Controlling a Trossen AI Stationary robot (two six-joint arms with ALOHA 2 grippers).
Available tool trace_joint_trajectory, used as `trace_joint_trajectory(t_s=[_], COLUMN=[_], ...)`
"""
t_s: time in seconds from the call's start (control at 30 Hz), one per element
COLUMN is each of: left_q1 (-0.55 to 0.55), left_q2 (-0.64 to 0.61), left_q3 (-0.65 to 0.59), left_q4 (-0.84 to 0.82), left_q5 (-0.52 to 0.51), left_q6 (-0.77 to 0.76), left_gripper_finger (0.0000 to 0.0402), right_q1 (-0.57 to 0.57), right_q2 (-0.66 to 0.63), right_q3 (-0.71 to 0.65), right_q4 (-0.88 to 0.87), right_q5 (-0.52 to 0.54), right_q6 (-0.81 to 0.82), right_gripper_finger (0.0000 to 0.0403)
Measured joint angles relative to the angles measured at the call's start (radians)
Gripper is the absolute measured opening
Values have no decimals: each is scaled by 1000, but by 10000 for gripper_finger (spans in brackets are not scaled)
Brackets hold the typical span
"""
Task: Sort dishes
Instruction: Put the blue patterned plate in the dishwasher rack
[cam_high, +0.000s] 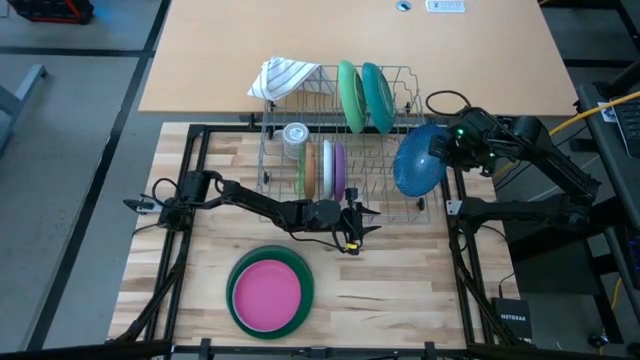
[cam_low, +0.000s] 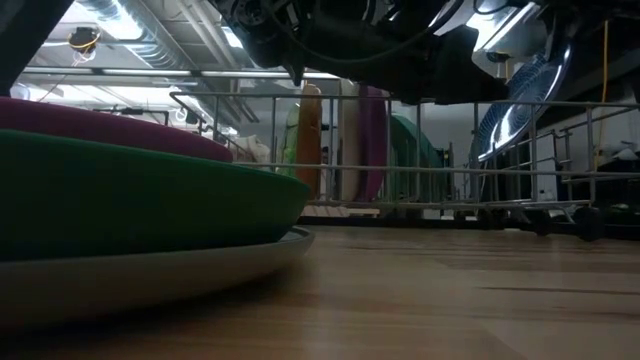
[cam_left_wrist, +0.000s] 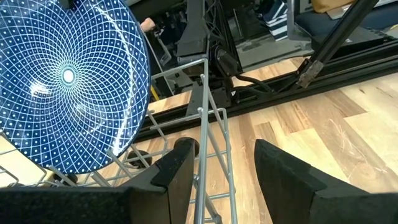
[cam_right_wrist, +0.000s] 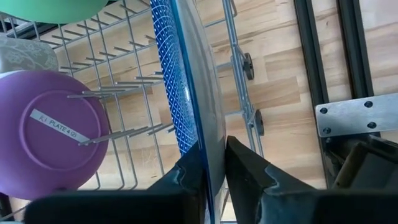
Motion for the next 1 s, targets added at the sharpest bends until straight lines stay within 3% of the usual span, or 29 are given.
trace_joint_trajectory(t_s=[1.0], left_q1=[0], left_q2=[0], left_q3=[0], left_q4=[0], left_q5=[1], left_q6=[0], left_gripper_finger=[156], right_q1=[0], right_q2=[23], right_q3=[-1], right_q4=[45], right_q5=[-67], right_q6=[-6], right_gripper_finger=[62])
